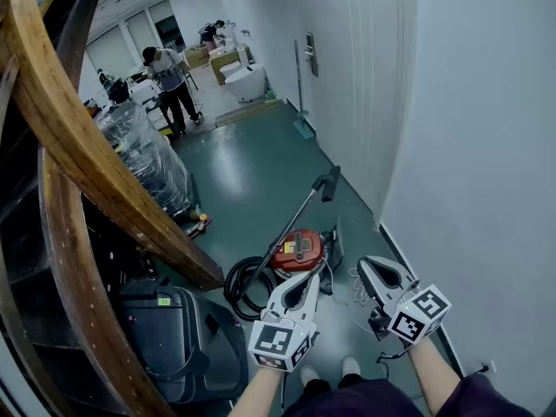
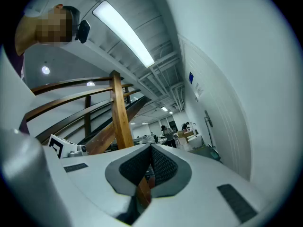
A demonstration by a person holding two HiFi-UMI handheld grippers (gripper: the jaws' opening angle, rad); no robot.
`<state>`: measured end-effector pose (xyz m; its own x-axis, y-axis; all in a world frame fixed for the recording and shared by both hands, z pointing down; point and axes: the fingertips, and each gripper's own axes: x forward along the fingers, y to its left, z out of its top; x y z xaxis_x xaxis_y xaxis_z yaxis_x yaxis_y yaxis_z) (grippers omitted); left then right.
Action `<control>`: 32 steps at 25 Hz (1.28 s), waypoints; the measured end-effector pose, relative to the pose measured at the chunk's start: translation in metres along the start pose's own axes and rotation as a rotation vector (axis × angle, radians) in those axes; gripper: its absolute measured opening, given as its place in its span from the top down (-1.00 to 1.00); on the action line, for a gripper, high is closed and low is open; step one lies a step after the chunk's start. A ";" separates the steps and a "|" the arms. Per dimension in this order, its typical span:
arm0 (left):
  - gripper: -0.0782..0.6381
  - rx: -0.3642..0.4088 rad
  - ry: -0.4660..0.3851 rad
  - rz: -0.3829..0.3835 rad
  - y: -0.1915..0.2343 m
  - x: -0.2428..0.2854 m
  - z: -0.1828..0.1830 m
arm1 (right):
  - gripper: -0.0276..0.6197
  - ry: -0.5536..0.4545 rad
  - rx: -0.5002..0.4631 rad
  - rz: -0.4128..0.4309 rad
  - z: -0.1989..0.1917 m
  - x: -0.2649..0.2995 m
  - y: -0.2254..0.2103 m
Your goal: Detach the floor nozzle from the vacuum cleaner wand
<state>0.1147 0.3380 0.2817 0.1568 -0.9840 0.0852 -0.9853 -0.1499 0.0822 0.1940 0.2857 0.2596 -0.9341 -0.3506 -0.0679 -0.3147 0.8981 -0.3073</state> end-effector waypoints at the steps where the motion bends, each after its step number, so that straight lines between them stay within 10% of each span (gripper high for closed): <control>1: 0.77 -0.001 0.000 -0.001 0.001 -0.002 0.000 | 0.86 0.002 -0.002 -0.001 -0.001 0.001 0.003; 18: 0.77 -0.035 -0.008 -0.042 0.040 -0.050 -0.005 | 0.86 0.003 -0.085 -0.130 -0.027 0.002 0.042; 32: 0.77 -0.070 0.076 -0.080 0.069 0.029 -0.035 | 0.86 0.057 -0.016 -0.160 -0.047 0.035 -0.031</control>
<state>0.0540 0.3029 0.3240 0.2417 -0.9587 0.1500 -0.9627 -0.2176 0.1606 0.1630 0.2583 0.3118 -0.8798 -0.4741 0.0344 -0.4622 0.8364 -0.2948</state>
